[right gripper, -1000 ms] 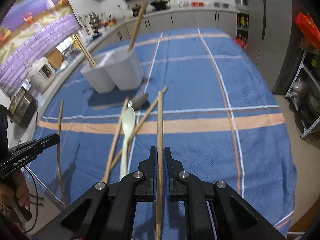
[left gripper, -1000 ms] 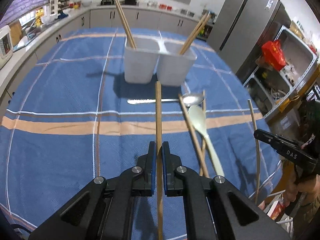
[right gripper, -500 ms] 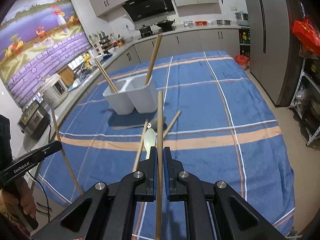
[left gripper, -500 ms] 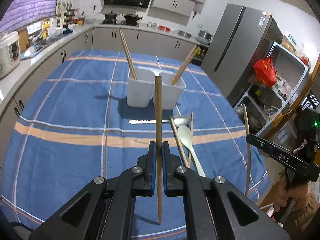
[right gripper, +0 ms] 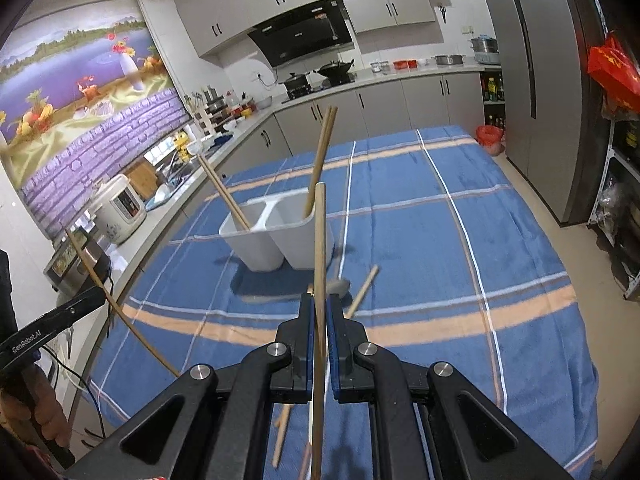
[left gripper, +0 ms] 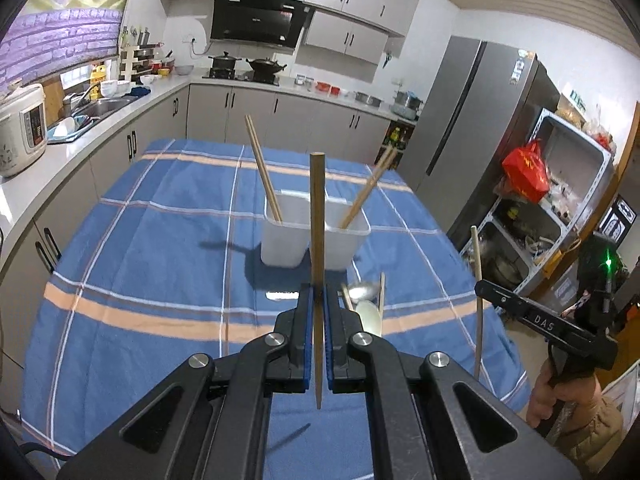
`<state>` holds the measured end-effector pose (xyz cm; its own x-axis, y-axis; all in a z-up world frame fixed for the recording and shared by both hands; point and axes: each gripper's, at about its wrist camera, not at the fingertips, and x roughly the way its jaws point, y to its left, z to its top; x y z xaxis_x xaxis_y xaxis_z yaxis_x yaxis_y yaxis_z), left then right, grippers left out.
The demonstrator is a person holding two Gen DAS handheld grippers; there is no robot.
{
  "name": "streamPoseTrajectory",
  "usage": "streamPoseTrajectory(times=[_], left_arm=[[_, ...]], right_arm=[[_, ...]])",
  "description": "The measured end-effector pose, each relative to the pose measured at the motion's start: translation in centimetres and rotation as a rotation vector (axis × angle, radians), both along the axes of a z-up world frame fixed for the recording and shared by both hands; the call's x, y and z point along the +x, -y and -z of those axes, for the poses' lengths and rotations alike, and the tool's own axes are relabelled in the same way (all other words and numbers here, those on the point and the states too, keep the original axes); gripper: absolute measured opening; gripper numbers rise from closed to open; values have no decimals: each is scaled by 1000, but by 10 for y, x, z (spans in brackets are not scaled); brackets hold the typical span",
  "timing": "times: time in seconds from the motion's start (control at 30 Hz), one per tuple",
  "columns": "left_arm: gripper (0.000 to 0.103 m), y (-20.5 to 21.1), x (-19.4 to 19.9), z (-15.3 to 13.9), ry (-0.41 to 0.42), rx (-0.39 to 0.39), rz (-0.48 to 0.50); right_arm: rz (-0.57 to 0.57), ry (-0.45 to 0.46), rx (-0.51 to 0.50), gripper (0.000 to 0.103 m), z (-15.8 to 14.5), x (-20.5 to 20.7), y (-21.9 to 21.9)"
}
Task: Organize utensils
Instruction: 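Lift both chopsticks and carry them above the white holder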
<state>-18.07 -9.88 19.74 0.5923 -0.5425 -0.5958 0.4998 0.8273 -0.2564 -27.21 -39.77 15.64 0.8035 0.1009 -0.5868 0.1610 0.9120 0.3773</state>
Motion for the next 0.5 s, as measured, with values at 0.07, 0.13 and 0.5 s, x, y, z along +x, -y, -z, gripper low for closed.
streamPoseTrajectory(times=[0.07,0.13,0.5], left_arm=[[4,-4,9,-10,12,-17,-5],[4,-5,19,-20,27,-27,-7],[4,22,102,-82,180,-56,4]], right_arm=[[4,17,0,6,-6,8,2],[11,41,3,6,-15,19,4],[46,229,27,6,-77,120,11]])
